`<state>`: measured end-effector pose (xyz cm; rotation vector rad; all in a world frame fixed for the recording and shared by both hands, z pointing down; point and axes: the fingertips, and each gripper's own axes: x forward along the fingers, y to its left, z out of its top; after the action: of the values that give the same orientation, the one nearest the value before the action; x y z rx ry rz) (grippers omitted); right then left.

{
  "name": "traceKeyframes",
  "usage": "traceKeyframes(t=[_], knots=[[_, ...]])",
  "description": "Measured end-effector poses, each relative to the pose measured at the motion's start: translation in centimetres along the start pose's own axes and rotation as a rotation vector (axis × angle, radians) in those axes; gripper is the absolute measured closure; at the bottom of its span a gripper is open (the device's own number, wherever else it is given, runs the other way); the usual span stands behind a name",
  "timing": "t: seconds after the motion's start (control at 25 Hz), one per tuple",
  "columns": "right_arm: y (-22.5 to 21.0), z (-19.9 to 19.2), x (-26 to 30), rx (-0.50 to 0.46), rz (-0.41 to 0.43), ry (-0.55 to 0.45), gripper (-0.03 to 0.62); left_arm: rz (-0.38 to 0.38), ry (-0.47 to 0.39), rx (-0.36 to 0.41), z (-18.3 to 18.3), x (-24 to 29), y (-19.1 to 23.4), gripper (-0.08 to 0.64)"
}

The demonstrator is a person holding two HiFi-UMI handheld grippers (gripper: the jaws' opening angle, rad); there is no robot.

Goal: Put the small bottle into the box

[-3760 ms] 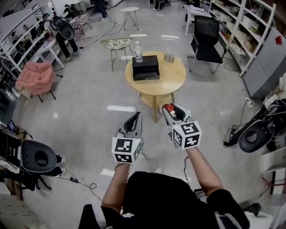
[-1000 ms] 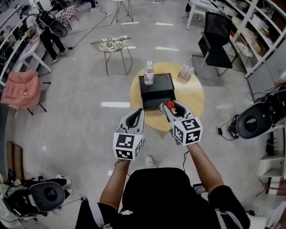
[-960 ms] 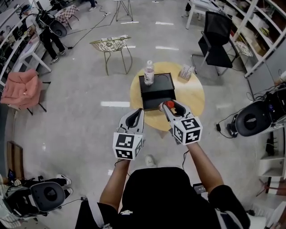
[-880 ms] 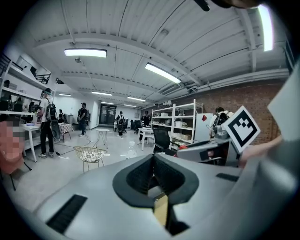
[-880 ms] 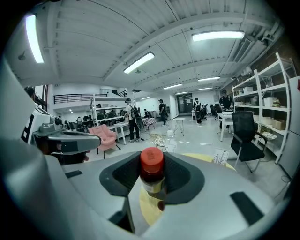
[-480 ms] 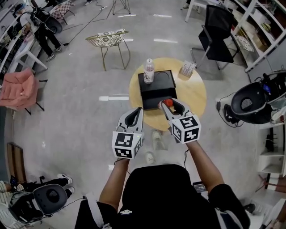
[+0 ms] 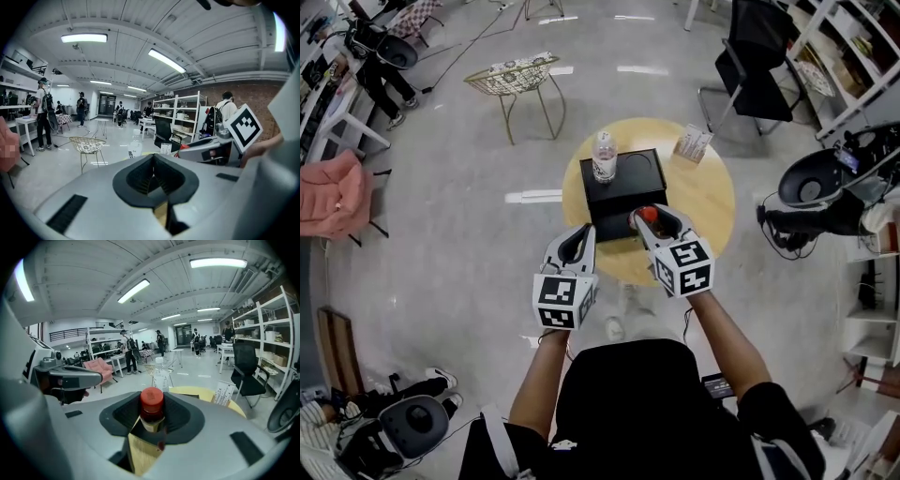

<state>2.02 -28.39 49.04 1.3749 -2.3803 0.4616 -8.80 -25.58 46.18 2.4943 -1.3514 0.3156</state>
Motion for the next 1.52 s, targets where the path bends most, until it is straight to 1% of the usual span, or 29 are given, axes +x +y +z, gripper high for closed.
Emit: traceKeyframes(t=[0.28, 0.6, 0.88, 1.04, 1.36, 1.52], knots=[[-2.6, -1.1, 4.5, 0.000, 0.023, 0.073, 0.454, 0.028, 0.053, -0.030, -0.8, 4.5, 2.8, 0.548], [-4.6, -3.8, 9.1, 0.040, 0.055, 0.173, 0.454, 0.047, 0.123, -0.069, -2.6, 8.5, 4.4, 0.548], [-5.1, -6.8, 12.0, 0.019, 0.100, 0.253, 0.454, 0.084, 0.169, -0.107, -4.8, 10.1, 5.0, 0.548], [-5.5, -7.9, 13.5, 0.005, 0.117, 0.286, 0.454, 0.082, 0.200, -0.120, -5.8, 11.2, 5.0, 0.548], [-6.1, -9.9, 15.5, 0.001, 0.131, 0.336, 0.454, 0.089, 0.235, -0.135, -7.3, 13.1, 5.5, 0.548], [-6.1, -10.9, 16.1, -0.024, 0.136, 0.355, 0.454, 0.090, 0.240, -0.148, -7.8, 13.6, 5.7, 0.548]])
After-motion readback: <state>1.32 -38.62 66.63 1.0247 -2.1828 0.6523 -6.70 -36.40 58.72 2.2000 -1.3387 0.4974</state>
